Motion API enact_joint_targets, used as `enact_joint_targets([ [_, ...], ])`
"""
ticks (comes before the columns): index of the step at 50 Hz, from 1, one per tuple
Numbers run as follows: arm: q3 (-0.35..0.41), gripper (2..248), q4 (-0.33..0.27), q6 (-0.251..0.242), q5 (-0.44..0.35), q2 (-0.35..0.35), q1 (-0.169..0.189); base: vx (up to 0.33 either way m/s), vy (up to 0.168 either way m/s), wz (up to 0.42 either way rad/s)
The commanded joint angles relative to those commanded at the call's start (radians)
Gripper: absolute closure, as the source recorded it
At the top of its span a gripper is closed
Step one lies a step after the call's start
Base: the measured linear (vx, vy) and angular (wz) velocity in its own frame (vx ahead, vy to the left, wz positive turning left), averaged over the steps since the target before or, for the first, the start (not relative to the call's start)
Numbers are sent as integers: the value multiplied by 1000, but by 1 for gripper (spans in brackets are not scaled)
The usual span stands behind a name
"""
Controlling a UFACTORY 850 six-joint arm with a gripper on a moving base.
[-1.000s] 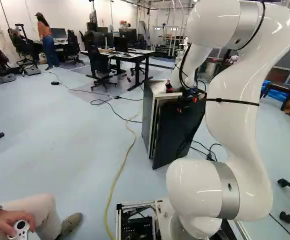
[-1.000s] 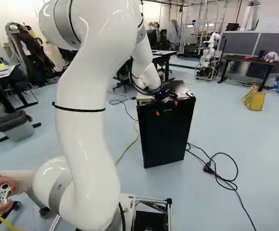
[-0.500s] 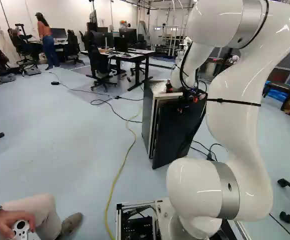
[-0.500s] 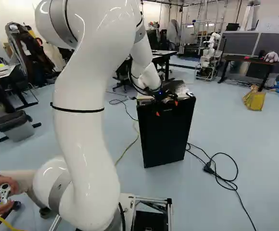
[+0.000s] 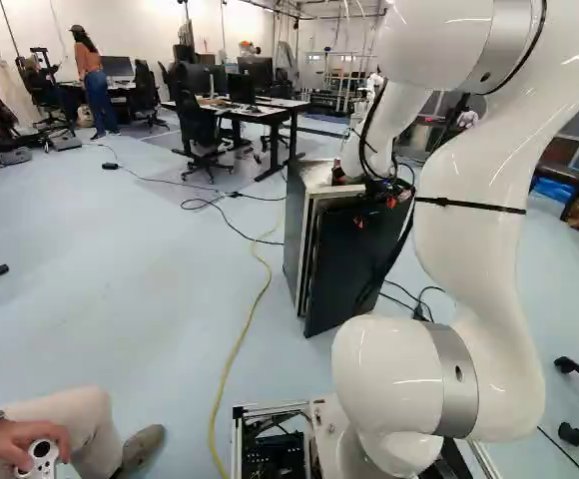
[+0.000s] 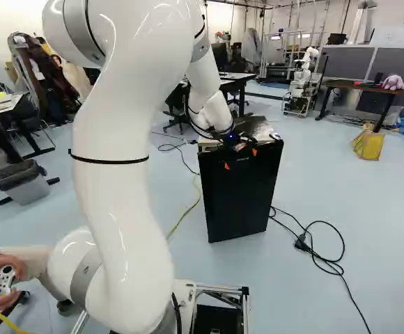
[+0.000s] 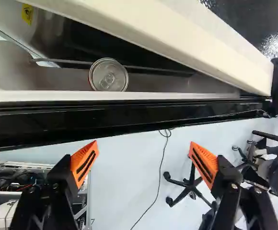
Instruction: Grab a drink from the fridge
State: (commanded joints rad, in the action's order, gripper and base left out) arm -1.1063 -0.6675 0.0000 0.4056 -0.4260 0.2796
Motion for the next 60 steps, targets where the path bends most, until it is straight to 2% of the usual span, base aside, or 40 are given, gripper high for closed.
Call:
enact_joint_targets([
  [12, 2, 3, 63, 0, 0, 2, -3, 0, 0, 0],
  [33, 6, 3, 207, 0, 0, 4, -9, 0, 0, 0],
  [60, 3, 3, 222, 0, -2, 2, -10, 0, 0, 0],
])
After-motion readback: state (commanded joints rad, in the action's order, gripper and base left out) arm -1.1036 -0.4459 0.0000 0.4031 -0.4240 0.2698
